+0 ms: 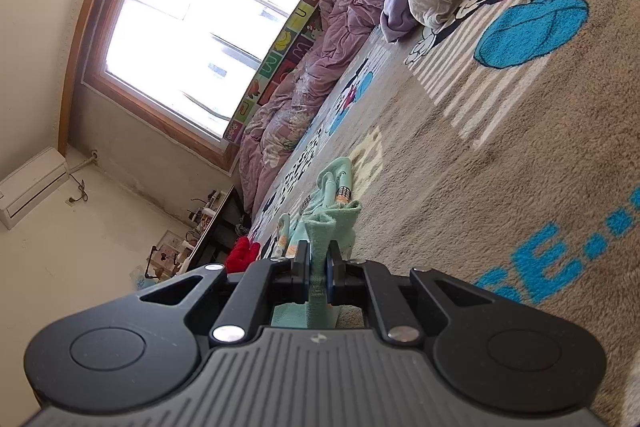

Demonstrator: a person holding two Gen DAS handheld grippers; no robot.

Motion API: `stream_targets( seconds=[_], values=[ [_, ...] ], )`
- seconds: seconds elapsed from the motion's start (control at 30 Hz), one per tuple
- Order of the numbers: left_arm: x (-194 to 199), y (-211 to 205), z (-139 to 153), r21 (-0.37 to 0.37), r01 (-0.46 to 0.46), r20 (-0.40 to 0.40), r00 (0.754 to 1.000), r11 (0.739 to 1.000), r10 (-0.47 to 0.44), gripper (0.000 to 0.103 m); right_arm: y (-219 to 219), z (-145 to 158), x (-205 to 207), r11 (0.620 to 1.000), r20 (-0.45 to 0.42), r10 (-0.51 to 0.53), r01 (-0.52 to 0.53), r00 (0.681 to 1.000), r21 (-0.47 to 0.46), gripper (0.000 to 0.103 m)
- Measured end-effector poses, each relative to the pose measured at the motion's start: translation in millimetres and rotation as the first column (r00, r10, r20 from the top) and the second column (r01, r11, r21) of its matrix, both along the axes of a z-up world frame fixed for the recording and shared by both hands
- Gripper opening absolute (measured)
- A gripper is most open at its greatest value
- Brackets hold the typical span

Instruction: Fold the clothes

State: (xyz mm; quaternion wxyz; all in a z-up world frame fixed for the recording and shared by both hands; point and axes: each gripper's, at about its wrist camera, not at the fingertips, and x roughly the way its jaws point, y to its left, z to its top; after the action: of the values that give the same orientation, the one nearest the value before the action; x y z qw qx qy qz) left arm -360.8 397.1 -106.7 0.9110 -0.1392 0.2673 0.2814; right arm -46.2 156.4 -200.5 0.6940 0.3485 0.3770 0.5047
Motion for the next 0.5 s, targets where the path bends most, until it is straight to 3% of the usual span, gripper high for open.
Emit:
stream_targets(
  seconds=[0.07,0.13,0.2,0.3,0.43,0.5],
  values=[
    [-11.7,-13.5,-14.1,-0.005,-0.011,-0.005,1.000,1.000,0.011,0.016,-0.2,1.7,-1.3,1.000,0.002,-0.002,0.002,1.000,0.001,0.010],
    [-11.6,-20.6,-36.1,-0.063,0.017,-0.020,1.000,0.998,-0.018,0.016,-0.5,3.5,-2.6,1.000,0.003,-0.004,0.004,1.000,0.002,0.010],
    [-11.5,-36.8,-51.3,0.023,0.022,-0.034,0.999,1.000,-0.021,0.016,-0.3,7.1,-3.6,1.000,0.011,-0.009,0.009,1.000,-0.002,0.010],
    [-16.5,-48.4,-40.0,0.099,0.039,0.022,0.999,0.994,-0.042,0.015,-0.5,19.3,-5.3,1.000,0.041,-0.020,0.020,0.999,-0.010,0.010],
    [-11.6,-39.0,-59.9,0.023,0.084,-0.003,0.996,0.996,-0.084,0.016,4.2,34.5,-9.5,0.999,0.065,-0.028,0.030,0.997,-0.028,0.010],
    [-17.7,-34.9,-45.9,-0.010,0.110,0.029,0.994,0.994,-0.110,0.017,9.3,41.5,-10.0,0.998,0.053,-0.038,0.041,0.998,-0.047,0.010]
  ],
)
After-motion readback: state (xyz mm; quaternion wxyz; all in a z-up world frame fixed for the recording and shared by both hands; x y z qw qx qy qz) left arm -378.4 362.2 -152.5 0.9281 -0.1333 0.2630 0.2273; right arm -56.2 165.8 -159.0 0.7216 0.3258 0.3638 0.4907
